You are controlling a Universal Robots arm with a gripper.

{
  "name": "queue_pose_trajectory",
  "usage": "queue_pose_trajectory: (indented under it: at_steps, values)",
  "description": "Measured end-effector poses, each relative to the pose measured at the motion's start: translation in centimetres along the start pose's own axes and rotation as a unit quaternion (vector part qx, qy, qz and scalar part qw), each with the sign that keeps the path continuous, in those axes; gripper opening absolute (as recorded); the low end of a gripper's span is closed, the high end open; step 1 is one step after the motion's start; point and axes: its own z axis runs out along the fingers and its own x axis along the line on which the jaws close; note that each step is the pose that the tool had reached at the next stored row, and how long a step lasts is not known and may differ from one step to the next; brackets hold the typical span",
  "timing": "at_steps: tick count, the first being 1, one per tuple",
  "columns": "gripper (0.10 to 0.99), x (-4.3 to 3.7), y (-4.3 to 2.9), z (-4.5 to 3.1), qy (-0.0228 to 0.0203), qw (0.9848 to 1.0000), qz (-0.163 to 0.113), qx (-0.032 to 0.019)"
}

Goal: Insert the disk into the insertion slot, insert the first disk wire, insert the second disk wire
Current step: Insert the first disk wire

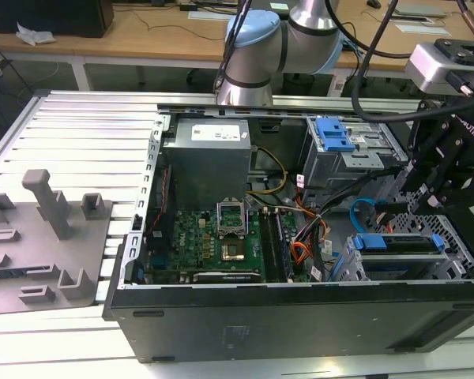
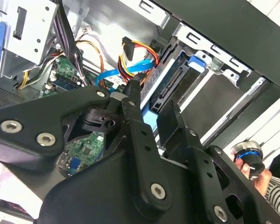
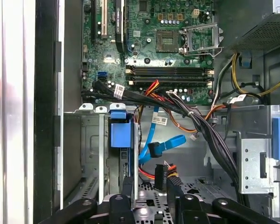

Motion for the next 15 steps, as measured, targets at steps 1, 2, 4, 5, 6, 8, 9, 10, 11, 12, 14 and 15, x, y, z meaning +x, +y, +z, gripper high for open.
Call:
queue_pose_trajectory:
  at_steps: [1, 2, 4, 5, 6, 8, 9, 10, 11, 12, 14, 15]
  values:
    - [0.424, 0.00, -0.01, 0.18, 0.0000, 1.0000, 0.000, 0.0000]
    - [0.424, 0.00, -0.01, 0.32, 0.0000, 1.0000, 0.000, 0.0000]
    - [0.424, 0.01, -0.02, 0.52, 0.0000, 1.0000, 0.000, 0.0000]
    - [0.424, 0.01, -0.03, 0.70, 0.0000, 1.0000, 0.000, 0.0000]
    - [0.424, 0.01, -0.03, 0.85, 0.0000, 1.0000, 0.000, 0.0000]
    - [0.424, 0.02, -0.05, 1.10, 0.0000, 1.0000, 0.000, 0.0000]
    - [0.424, 0.02, -0.06, 1.36, 0.0000, 1.0000, 0.000, 0.0000]
    - [0.424, -0.01, -0.06, 1.48, 0.0000, 1.0000, 0.000, 0.0000]
    - [0.424, -0.10, -0.05, 1.53, 0.0001, 1.0000, 0.000, 0.0000]
    - [0.424, -0.39, -0.04, 1.55, 0.0000, 1.0000, 0.000, 0.0000]
    - [0.424, -1.17, 0.09, 1.58, 0.0000, 1.0000, 0.000, 0.0000]
    - [0.424, -1.24, 0.27, 1.80, 0.0003, 1.0000, 0.000, 0.0000]
